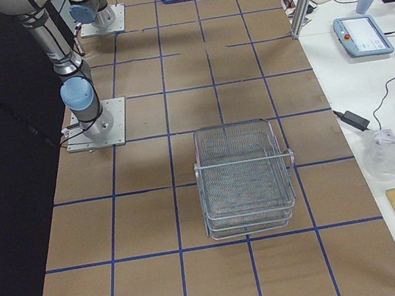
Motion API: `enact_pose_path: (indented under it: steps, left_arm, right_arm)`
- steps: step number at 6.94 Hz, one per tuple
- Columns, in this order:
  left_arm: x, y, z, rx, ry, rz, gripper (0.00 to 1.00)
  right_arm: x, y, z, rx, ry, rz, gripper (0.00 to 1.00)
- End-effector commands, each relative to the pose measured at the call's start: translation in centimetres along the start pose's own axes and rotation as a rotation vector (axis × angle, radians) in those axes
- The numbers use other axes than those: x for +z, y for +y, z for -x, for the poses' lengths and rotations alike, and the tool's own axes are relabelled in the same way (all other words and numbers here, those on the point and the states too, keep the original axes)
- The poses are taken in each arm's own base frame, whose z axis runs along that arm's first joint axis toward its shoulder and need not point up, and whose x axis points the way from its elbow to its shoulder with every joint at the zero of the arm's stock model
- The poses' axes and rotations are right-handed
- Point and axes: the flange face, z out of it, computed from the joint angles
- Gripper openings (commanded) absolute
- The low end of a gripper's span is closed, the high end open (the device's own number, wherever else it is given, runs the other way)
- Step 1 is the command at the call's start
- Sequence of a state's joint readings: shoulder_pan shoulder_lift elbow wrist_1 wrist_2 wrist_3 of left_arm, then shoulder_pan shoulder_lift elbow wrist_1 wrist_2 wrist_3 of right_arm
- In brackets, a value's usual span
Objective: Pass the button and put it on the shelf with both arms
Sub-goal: 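Hold the button with the left gripper while the right gripper grasps its clear top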
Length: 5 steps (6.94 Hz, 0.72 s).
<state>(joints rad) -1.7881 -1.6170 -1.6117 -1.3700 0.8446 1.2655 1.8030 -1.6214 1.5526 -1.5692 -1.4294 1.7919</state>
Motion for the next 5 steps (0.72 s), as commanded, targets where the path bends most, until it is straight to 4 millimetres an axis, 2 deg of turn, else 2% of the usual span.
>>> enact_pose_path:
  steps: [1, 2, 4, 5]
  left_arm:
    - [-0.1, -0.2, -0.3, 0.002, 0.0, 0.001, 0.0]
    - [-0.4, -0.3, -0.5, 0.006, -0.004, -0.001, 0.0]
    - [-0.5, -0.5, -0.8, 0.009, -0.005, 0.0, 0.0]
    - [0.2, 0.2, -1.4, 0.001, 0.008, 0.004, 0.0]
  right_arm:
    - [-0.2, 0.1, 0.0, -0.009, -0.004, 0.002, 0.89]
    - [-0.2, 0.1, -0.1, -0.011, -0.006, 0.003, 0.79]
    - [-0.5, 0.1, -0.2, -0.02, -0.012, 0.004, 0.38]
    - [-0.6, 0.0, -0.2, -0.02, -0.015, 0.005, 0.22]
